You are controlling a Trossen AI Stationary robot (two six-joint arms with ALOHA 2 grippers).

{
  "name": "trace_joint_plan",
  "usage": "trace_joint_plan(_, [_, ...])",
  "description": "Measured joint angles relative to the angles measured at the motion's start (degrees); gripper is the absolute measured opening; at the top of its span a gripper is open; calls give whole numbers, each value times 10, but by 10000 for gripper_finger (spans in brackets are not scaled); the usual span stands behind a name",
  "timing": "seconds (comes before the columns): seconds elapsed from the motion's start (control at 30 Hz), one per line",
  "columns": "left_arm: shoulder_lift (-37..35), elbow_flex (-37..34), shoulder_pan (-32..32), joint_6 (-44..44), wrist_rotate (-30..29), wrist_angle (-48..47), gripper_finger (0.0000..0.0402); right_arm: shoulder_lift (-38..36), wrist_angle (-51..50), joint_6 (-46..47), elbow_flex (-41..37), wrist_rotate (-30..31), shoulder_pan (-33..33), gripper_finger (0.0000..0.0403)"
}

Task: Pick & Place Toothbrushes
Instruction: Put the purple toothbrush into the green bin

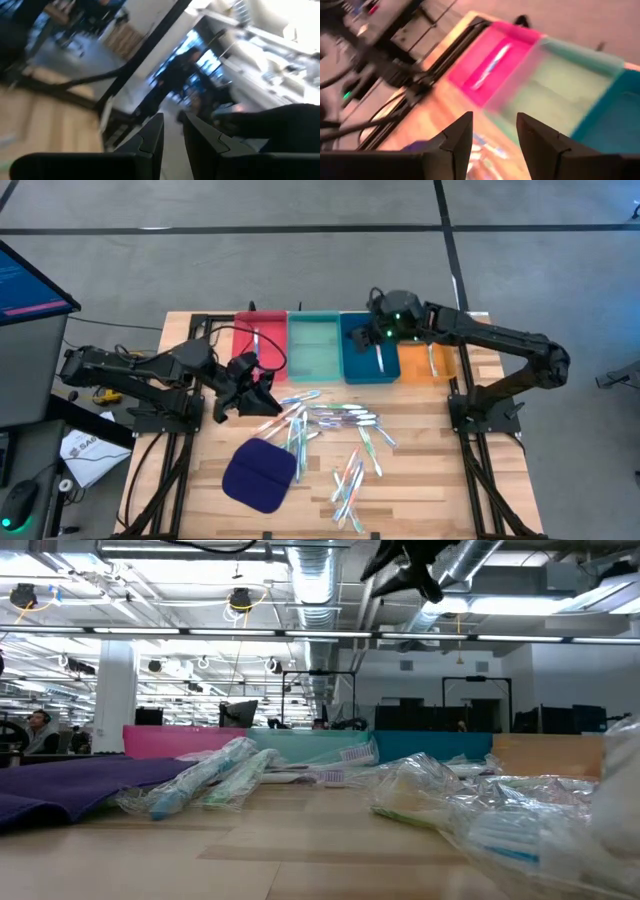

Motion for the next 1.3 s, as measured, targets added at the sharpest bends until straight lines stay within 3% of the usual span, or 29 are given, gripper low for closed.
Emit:
trace_joint_plan(0.27, [0, 0, 0, 81, -30, -239, 67, 0, 40, -5, 0, 0, 90, 129])
trace_joint_plan(0.5, [6, 0, 0, 172, -65, -382, 67, 3, 153, -5, 0, 2, 140, 126])
trace_joint_plan(0.77, [71, 0, 0, 223, -164, -460, 67, 28, 293, -5, -1, 5, 165, 125])
trace_joint_plan(1.0, [165, 0, -4, 219, -169, -493, 67, 53, 345, -4, 1, 5, 180, 124])
trace_joint_plan(1.3, [170, 0, -4, 208, -169, -478, 67, 60, 345, -4, 0, 4, 189, 124])
